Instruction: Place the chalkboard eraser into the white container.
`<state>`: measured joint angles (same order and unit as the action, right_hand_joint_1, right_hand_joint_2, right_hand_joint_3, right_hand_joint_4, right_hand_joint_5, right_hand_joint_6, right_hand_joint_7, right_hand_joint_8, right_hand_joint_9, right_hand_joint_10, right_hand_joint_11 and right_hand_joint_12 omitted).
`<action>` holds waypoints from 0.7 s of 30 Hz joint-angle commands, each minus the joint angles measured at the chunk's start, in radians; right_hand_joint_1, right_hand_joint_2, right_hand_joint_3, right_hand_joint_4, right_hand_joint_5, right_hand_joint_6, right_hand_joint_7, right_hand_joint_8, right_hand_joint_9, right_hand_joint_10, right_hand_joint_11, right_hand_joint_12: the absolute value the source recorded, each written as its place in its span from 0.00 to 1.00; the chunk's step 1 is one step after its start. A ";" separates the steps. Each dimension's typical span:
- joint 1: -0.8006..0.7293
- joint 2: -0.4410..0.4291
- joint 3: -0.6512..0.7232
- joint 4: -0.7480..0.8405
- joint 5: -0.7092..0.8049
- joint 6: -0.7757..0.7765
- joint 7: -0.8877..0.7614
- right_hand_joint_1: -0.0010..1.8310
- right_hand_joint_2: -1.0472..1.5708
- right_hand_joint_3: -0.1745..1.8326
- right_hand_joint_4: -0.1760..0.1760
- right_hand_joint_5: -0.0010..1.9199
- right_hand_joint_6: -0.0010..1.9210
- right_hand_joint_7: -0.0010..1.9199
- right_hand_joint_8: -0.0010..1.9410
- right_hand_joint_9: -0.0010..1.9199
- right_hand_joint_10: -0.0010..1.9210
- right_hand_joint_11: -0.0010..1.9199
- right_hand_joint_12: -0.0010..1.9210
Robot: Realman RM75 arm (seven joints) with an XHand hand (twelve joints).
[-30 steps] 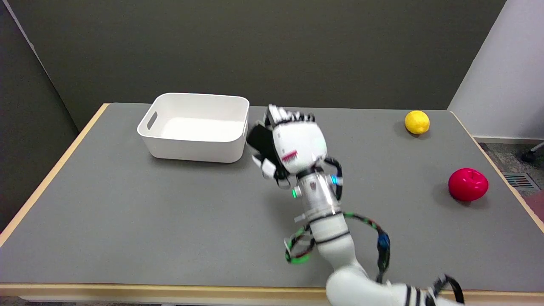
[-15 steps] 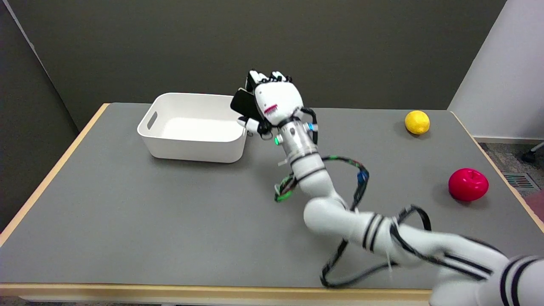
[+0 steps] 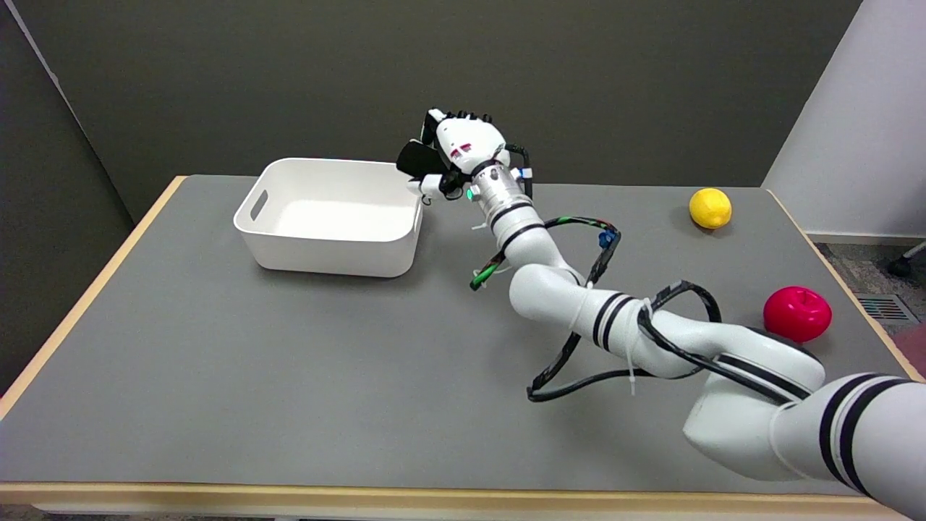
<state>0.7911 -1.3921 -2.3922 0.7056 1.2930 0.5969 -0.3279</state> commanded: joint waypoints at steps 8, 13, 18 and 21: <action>0.080 -0.075 -0.090 -0.049 0.026 -0.263 0.397 0.63 0.87 0.18 0.00 0.30 0.82 0.33 0.83 0.41 0.82 0.21 1.00; 0.070 -0.083 -0.089 -0.039 0.054 -0.273 0.397 0.63 0.87 0.18 0.00 0.30 0.82 0.33 0.82 0.40 0.82 0.21 1.00; 0.053 -0.082 -0.088 -0.032 0.095 -0.273 0.400 0.63 0.89 0.13 0.00 0.30 0.82 0.33 0.83 0.40 0.79 0.22 1.00; 0.039 -0.073 -0.066 -0.025 0.118 -0.293 0.429 0.55 0.84 0.26 0.11 0.25 0.68 0.31 0.64 0.35 0.66 0.20 0.95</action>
<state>0.8537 -1.4487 -2.4581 0.6623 1.3341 0.3847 -0.0160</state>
